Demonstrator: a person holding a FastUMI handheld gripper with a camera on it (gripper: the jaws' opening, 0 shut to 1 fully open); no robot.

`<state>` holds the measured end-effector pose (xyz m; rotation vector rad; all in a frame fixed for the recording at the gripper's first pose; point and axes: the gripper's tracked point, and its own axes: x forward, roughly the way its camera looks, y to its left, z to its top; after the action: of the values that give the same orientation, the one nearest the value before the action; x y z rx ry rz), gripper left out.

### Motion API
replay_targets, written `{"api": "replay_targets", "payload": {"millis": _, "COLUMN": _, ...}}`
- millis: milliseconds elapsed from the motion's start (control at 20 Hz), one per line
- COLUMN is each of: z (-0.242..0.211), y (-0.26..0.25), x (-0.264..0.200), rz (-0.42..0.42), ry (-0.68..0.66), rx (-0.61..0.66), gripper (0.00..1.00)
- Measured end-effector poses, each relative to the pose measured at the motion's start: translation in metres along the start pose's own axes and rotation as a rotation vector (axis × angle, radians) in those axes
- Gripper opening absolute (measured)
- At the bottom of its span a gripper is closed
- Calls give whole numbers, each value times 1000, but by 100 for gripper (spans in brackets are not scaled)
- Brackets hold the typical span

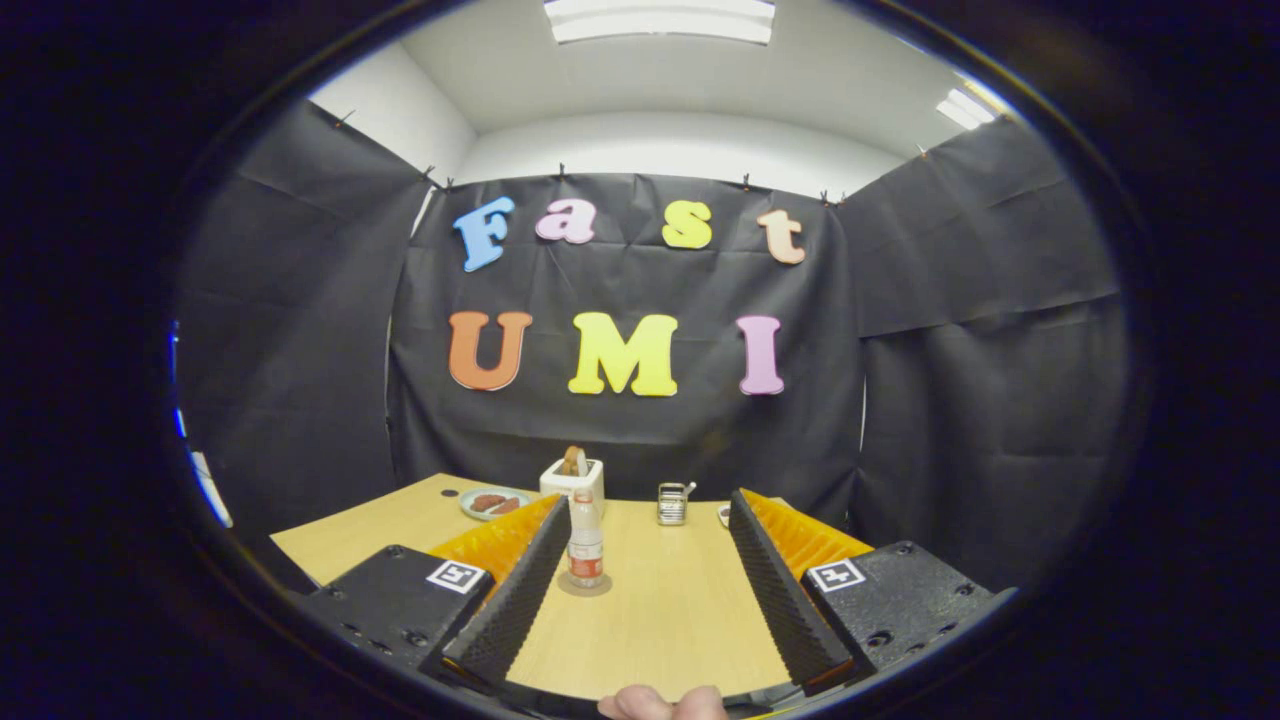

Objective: Take the bottle from table, then pour the juice into the cup, finally place the bottle on the coaster

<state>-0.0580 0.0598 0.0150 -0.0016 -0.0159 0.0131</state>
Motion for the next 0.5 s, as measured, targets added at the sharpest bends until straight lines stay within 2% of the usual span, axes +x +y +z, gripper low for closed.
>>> {"api": "replay_targets", "payload": {"millis": 500, "z": 7, "y": 17, "x": -29, "rz": -65, "ry": 3, "rx": -23, "gripper": 100}}
